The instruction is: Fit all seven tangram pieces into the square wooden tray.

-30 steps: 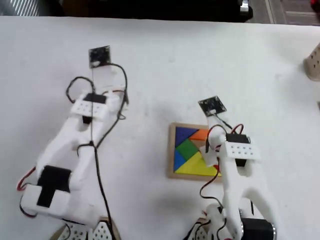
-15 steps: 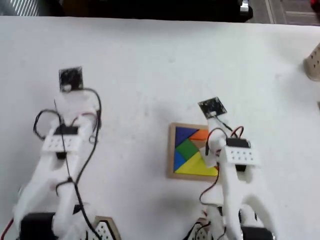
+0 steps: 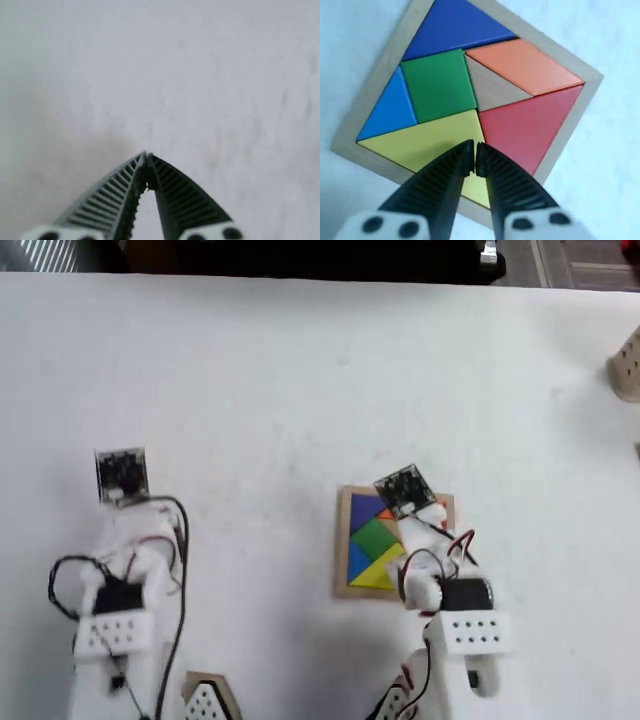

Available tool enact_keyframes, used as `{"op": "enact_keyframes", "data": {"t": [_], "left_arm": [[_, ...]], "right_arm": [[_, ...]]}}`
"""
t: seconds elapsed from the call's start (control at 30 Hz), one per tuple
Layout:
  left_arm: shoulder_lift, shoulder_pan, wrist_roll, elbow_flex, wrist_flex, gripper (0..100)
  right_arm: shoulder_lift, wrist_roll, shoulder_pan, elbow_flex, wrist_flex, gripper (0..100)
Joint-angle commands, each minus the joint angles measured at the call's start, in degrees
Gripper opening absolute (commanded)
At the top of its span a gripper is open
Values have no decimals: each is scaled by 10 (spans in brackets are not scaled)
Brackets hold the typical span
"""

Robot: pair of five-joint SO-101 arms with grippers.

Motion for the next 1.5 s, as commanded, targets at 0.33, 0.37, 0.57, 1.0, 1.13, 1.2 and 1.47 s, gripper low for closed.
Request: {"op": "enact_keyframes", "data": {"t": [0.33,0.37,0.57,1.0,1.13,1.2,1.47], "left_arm": [[-449,-8,-41,82,379,23],[-443,-8,-41,82,377,23],[-427,-8,-42,83,377,23],[-427,-7,-43,83,463,23],[-427,-7,-43,83,463,23],[-427,-7,-43,83,463,23],[-427,-7,-43,83,463,23]], "right_arm": [[-132,-4,-6,70,44,18],[-145,-4,-6,71,57,18],[-252,-1,-5,124,99,18],[-386,0,115,161,192,18],[-386,0,115,161,192,18],[-386,0,115,161,192,18],[-386,0,115,161,192,18]]}}
